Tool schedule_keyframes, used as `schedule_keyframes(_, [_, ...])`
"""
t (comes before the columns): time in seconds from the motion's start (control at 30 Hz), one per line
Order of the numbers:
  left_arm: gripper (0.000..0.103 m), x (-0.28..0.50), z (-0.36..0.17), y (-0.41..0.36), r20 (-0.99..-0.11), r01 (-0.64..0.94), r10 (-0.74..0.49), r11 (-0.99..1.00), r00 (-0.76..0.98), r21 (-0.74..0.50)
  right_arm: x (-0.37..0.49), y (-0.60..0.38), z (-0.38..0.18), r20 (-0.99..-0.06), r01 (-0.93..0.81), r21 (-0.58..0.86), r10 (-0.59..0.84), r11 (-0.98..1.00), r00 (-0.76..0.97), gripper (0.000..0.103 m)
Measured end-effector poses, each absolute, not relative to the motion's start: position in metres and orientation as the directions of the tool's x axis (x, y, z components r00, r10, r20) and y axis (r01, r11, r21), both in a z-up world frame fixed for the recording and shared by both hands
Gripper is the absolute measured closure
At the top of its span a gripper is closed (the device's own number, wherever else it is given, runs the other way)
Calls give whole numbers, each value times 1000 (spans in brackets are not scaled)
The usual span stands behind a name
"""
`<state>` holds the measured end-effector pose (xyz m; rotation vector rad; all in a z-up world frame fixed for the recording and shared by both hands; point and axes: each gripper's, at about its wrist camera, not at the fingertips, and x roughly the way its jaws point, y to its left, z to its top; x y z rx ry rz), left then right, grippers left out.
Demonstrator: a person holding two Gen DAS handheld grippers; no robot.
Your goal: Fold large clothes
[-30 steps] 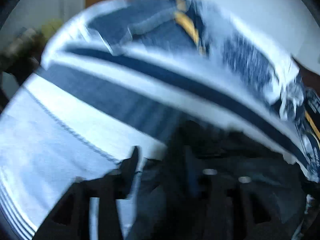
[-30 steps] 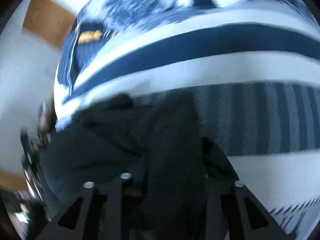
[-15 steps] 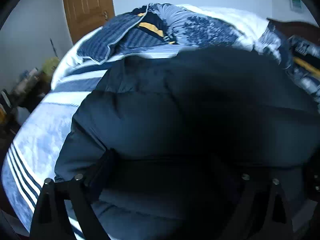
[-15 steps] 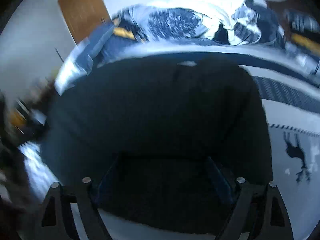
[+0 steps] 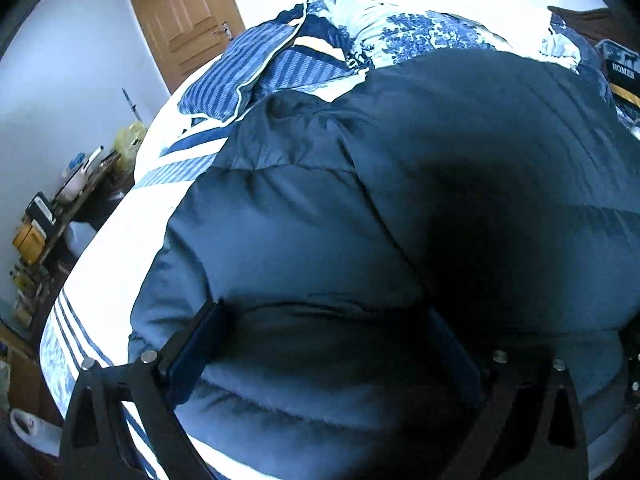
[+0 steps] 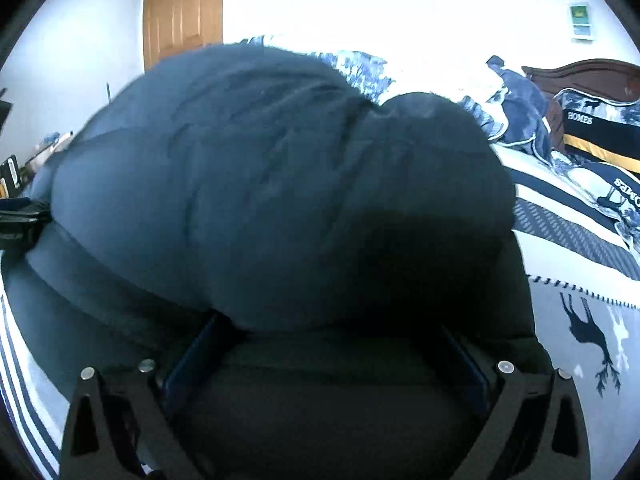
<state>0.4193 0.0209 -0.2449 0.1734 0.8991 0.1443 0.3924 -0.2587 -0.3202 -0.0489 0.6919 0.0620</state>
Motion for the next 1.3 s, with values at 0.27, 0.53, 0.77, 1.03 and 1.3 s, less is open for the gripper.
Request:
schedule_keyframes(0.27, [2,409,-244,28,-749,-43,147,987,646,157,389,-261,-324,-644,-83,7,68,997,762,0])
schedule_keyframes(0.53, [0,413,-260,46,-761,-77,3,995,649,-62,407,-270,-320,-645,-85,10,72,996,761,0])
schedule_keyframes(0.77, [0,415,-266,42,-781,-69,-24,994,624,-86,406,-270,-319,-645,-90,18,81,996,760,0])
schedule_keyframes(1.03, [0,381,-240,29,-750,-59,-57,990,659,-127,407,-268,-318,-648,-88,16,78,996,758,0])
schedule_keyframes(1.3, [0,382,-252,17,-785,-34,-85,990,614,-134,406,-268,-319,-648,-88,17,78,996,757,0])
